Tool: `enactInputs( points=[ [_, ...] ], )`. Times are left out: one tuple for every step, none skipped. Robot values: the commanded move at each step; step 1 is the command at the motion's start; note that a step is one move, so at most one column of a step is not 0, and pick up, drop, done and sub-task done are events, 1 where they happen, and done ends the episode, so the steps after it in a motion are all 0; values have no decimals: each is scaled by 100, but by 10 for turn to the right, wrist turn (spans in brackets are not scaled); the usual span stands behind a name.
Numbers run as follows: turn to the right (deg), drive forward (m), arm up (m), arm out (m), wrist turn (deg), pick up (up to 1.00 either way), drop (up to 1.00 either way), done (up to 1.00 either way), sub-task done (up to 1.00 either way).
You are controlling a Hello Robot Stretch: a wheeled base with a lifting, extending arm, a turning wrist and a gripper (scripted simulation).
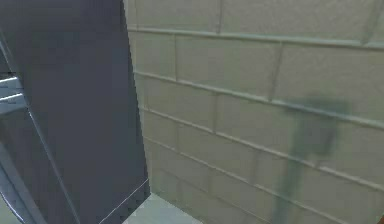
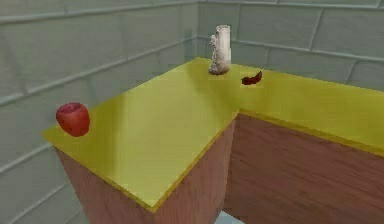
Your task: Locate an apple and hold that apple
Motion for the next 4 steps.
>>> enactInputs(
  points=[
    [-240, 0, 0, 0, 0, 0, 0, 0, 0],
    [0, 0, 50, 0, 0, 0, 0, 0, 0],
    [0, 0, 38, 0, 0, 0, 0, 0, 0],
    [0, 0, 0, 44, 0, 0, 0, 0, 0]
  ],
)
